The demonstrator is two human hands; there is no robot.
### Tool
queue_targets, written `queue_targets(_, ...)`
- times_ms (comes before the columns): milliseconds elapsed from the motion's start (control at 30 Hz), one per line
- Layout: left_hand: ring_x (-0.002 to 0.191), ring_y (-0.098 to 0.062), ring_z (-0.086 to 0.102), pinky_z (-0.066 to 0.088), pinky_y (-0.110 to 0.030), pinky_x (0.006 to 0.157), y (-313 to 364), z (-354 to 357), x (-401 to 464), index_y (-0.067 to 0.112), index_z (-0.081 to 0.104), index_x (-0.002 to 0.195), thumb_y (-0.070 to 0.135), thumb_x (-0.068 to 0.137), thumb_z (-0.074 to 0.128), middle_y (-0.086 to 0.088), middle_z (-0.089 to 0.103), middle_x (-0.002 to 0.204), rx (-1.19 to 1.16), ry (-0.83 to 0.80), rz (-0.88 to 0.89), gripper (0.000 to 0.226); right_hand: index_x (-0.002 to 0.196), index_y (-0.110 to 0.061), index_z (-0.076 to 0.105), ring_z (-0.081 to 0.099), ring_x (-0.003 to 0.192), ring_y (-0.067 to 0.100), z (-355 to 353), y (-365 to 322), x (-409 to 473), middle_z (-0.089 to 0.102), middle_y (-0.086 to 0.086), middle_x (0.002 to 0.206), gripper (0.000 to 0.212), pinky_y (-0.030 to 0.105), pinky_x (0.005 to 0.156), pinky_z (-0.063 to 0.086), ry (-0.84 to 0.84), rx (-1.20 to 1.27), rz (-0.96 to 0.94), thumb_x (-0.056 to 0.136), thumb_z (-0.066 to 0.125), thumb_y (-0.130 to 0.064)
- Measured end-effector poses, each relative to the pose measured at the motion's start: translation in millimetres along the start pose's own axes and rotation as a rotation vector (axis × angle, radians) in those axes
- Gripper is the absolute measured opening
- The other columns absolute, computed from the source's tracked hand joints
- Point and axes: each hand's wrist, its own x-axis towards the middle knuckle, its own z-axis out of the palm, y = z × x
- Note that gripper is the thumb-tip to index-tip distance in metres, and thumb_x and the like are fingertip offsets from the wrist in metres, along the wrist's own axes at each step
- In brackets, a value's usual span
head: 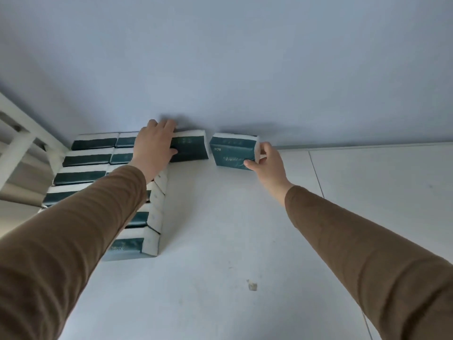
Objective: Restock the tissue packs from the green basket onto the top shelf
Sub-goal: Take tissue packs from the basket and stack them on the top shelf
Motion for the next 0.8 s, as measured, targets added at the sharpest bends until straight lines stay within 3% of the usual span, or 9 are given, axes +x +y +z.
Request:
queue_targets(67, 0.092, -0.033, 0.050, 0.047, -0.044, 0.071, -2.3, 6.3, 1.9, 0.011, 0.050, 0.107, 0.023, 0.073, 0.081, -0.011, 0.057, 0.103, -0.025, 0.019, 0.008, 0.047, 0.092, -0.005, 0.054, 0.069, 0.085, 0.033, 12.7, -0.7, 10.4, 0.065, 0.017, 0.098, 0.034, 0.046, 0.075, 0.058, 0.032, -0.029, 0.011, 0.074, 0.081, -0.016)
queue_targets(167, 0.096, -0.034, 0.049, 0.048, -0.045, 0.072, -3.4, 11.6, 4.0, 0.011, 0.051, 0.108, 0.022, 0.074, 0.079, -0.012, 0.051, 0.111, -0.061, 0.028, -0.005, 0.045, 0.087, -0.012, 0.052, 0.067, 0.083, 0.031, 28.8, -0.7, 18.8, 0.064, 0.018, 0.097, 0.031, 0.040, 0.067, 0.057, 0.082, -0.042, 0.057, 0.077, 0.081, -0.017)
queue_targets(267, 0.095, -0.033, 0.049, 0.048, -0.045, 0.073, -1.3, 9.8, 3.0, 0.010, 0.052, 0.105, 0.026, 0.075, 0.079, -0.011, 0.054, 0.108, -0.016, 0.013, 0.007, 0.043, 0.112, -0.017, 0.056, 0.061, 0.084, 0.018, 36.3, -3.8, 16.7, 0.061, 0.002, 0.093, 0.033, 0.021, 0.064, 0.045, 0.101, 0.023, 0.112, 0.085, 0.074, -0.016)
queue_targets(333, 0.096, -0.032, 0.050, 0.047, -0.043, 0.076, 2.5, 6.6, -0.5, 0.010, 0.053, 0.108, 0.032, 0.076, 0.079, -0.010, 0.056, 0.107, 0.006, 0.004, 0.003, 0.046, 0.140, -0.017, 0.044, 0.059, 0.094, 0.017, 33.8, -6.0, 12.9, 0.061, 0.000, 0.102, 0.057, 0.018, 0.067, 0.042, 0.092, 0.110, 0.158, 0.089, 0.070, -0.014)
queue_targets(400, 0.102, -0.031, 0.049, 0.046, -0.043, 0.083, 10.7, 3.8, -6.1, 0.011, 0.053, 0.116, 0.038, 0.078, 0.077, -0.009, 0.057, 0.111, 0.023, 0.009, -0.001, 0.053, 0.151, -0.020, 0.031, 0.057, 0.107, 0.016, 23.5, -5.7, 4.1, 0.058, 0.000, 0.117, 0.070, 0.021, 0.072, 0.044, 0.052, 0.178, 0.190, 0.092, 0.067, -0.014)
queue_targets(533, 0.115, -0.033, 0.044, 0.042, -0.045, 0.095, 56.3, -4.9, -24.6, 0.013, 0.051, 0.126, 0.033, 0.078, 0.075, -0.009, 0.053, 0.122, -0.120, 0.094, 0.049, 0.058, 0.148, -0.021, 0.038, 0.053, 0.119, 0.016, -18.5, 4.1, -33.7, 0.051, 0.000, 0.129, 0.063, 0.026, 0.086, 0.045, 0.043, 0.142, 0.182, 0.092, 0.065, -0.014)
queue_targets(667, 0.115, -0.029, 0.047, 0.043, -0.042, 0.095, 147.9, -17.6, -46.8, 0.014, 0.053, 0.126, 0.033, 0.082, 0.072, -0.005, 0.056, 0.122, -0.236, 0.106, 0.201, 0.052, 0.135, -0.018, 0.051, 0.056, 0.114, 0.016, -92.7, 25.9, -92.8, 0.055, 0.000, 0.127, 0.046, 0.020, 0.079, 0.043, 0.138, 0.013, 0.117, 0.090, 0.065, -0.014)
queue_targets(800, 0.111, -0.024, 0.050, 0.044, -0.036, 0.086, 269.5, -28.4, -82.6, 0.019, 0.057, 0.122, 0.035, 0.087, 0.066, 0.003, 0.059, 0.115, -0.395, 0.006, 0.341, 0.040, 0.126, -0.022, 0.057, 0.055, 0.111, 0.015, -188.2, 67.3, -171.9, 0.059, -0.004, 0.122, 0.036, 0.028, 0.091, 0.043, 0.235, -0.228, 0.058, 0.090, 0.062, -0.020)
